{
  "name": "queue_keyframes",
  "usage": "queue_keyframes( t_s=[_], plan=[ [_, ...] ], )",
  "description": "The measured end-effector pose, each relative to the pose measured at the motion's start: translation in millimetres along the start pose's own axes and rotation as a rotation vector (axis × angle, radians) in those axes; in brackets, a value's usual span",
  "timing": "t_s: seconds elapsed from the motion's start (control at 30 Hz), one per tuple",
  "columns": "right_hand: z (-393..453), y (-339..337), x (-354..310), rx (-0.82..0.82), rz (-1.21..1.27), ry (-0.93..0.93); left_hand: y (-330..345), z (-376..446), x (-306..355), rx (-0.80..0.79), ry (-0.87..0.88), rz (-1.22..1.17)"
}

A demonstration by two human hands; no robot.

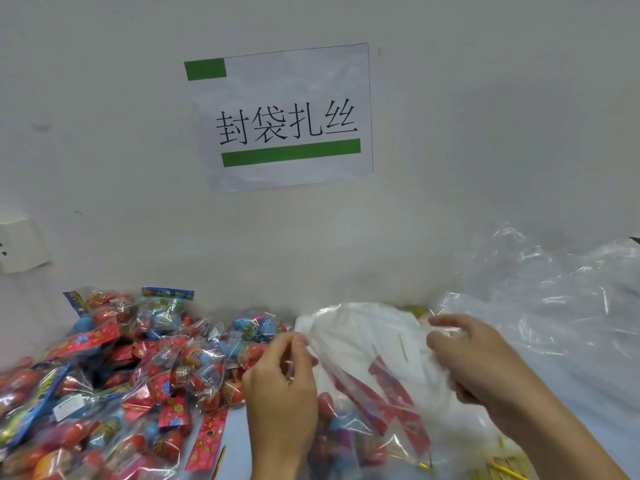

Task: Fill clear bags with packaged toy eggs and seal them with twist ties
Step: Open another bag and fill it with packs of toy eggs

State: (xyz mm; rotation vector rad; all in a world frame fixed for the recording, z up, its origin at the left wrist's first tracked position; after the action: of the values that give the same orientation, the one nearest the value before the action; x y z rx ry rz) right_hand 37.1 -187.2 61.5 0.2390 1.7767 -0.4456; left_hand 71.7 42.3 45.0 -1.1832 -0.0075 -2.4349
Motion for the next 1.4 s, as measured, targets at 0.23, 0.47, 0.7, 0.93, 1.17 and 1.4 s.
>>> queue_keyframes(
  t_s=[0.23, 0.47, 0.7, 0.93, 1.17, 1.4],
  plan=[
    [-23.0, -37.3, -49.2, 0.283, -0.077, -0.336, 14.0, -5.2, 3.1, -0.186, -0.076, -0.048],
    [-69.0, 49.1, -67.0, 0.007, -0.232, -0.801, 35.1, -16.4, 11.9, -0.311, -0.170, -0.271],
    [-30.0, 104.5, 6.2, -0.131, -0.746, -0.563, -6.8, -1.4, -18.1, 0.113, -0.178, 0.030],
    [-23.0, 109.6, 23.4, -0.170, -0.795, -0.509, -10.1, -5.0, -67.5, -0.253, -0.307, 0.432],
    [-25.7, 107.4, 21.4, -0.166, -0.775, -0.469, -25.9, -0.2, -62.6, 0.081, -0.250, 0.390],
    [-27.2, 114.6, 19.9, -0.129, -0.801, -0.472, -38.6, 7.3, -29.5, 0.384, -0.050, 0.080]
  ],
)
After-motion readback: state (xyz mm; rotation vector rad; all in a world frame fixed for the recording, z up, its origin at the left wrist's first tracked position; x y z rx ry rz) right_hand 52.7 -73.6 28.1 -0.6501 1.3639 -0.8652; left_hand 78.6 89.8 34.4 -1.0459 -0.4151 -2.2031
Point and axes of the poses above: each hand's wrist, its own z-axis towards the middle knuckle, its own y-axis out of the palm, x = y × z, the point moved 5 cm from there along z, towards the middle knuckle, and after that the axes turned 10 degrees about y, right-handed, at the moved point
